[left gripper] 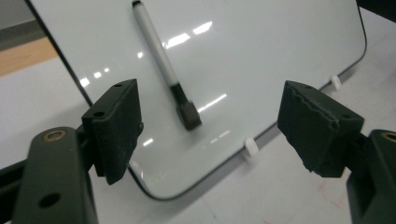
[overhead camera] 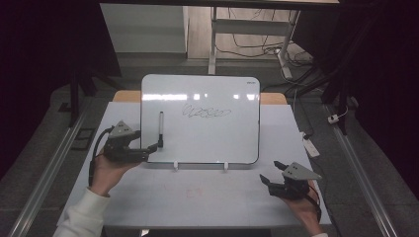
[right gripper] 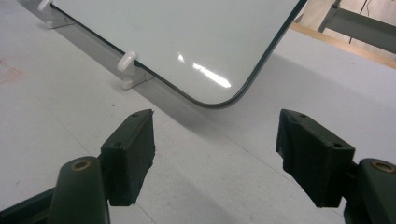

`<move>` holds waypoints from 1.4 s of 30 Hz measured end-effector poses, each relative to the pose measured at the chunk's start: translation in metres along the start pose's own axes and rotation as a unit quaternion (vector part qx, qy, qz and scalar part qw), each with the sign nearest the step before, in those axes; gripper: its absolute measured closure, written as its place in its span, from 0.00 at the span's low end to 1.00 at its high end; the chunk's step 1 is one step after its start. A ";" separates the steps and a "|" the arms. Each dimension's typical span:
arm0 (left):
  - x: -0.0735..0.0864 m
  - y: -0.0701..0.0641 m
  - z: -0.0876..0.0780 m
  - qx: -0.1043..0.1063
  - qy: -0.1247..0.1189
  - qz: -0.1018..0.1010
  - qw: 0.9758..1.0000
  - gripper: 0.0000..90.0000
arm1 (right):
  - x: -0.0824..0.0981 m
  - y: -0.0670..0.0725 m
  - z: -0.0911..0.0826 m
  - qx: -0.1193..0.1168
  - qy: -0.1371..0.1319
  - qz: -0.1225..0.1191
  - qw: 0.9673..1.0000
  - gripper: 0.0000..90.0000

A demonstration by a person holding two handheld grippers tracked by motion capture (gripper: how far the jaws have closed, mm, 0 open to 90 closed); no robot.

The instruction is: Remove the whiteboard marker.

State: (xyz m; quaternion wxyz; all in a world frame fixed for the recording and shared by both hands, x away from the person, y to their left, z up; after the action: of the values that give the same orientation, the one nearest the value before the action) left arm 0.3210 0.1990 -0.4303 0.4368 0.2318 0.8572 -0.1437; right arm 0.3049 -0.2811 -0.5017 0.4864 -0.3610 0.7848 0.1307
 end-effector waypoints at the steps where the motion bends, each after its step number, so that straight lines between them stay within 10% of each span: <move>1: -0.003 0.000 0.003 0.000 0.001 0.000 1.000 0.27 | 0.000 0.000 0.000 0.000 0.001 0.001 1.000 0.31; 17: -0.045 0.008 0.054 -0.062 0.003 -0.003 0.998 0.43 | 0.003 0.002 0.004 0.000 0.004 -0.003 1.000 0.30; 23: -0.045 0.012 0.067 -0.106 0.008 -0.016 0.994 0.53 | 0.003 0.003 0.004 0.003 0.004 -0.003 1.000 0.30; 42: -0.039 0.011 0.085 -0.143 0.018 -0.032 0.989 0.79 | 0.002 0.003 0.004 0.019 0.002 -0.005 1.000 0.31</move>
State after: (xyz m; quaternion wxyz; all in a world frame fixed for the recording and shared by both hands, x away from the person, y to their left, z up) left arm 0.4047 0.1601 -0.4478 0.4450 0.1417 0.8838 -0.0293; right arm 0.3050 -0.2777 -0.5054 0.4926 -0.3563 0.7859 0.1128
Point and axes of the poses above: each handheld gripper's, and its own axes: z roughly forward along the jaws, x roughly out of its underside, y roughly to its left, the point moved 2 cm from there along z, roughly forward along the jaws, and after that the axes turned 2 degrees about -x, right-handed, at the moved point
